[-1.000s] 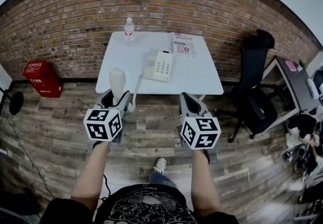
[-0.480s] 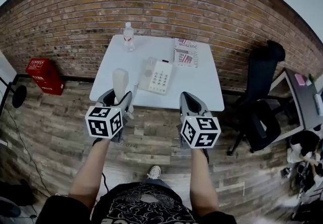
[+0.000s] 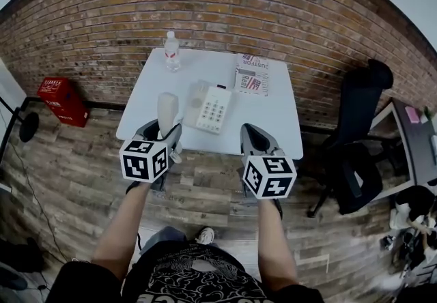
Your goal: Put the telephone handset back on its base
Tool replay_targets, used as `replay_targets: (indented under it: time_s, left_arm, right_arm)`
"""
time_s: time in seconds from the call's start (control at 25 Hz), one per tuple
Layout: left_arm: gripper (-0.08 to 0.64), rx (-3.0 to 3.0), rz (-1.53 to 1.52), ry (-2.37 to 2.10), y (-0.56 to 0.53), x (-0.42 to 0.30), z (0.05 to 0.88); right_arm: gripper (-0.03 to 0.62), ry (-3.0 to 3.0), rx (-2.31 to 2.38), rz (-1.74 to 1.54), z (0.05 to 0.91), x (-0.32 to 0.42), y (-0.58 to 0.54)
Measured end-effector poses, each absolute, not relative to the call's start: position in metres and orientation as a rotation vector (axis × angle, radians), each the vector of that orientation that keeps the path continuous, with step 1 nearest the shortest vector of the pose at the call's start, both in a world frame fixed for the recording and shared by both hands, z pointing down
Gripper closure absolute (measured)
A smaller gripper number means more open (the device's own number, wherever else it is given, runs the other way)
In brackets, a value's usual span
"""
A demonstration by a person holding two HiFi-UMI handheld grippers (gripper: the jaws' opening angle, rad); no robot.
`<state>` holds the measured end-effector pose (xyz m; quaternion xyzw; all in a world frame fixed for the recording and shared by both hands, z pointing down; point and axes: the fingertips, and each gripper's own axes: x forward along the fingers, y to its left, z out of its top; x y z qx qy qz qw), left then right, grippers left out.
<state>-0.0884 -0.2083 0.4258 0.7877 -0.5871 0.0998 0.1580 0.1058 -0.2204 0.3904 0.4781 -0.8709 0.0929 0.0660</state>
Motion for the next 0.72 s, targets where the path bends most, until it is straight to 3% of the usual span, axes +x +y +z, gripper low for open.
replay_targets:
  time_s: [0.72]
  left_arm:
    - [0.347,2.254,0.442,-1.443,-0.304,-0.091,0.47]
  right_arm:
    - [0.592,-2.56,1.46,0.299,0.408,0.073,-0.295]
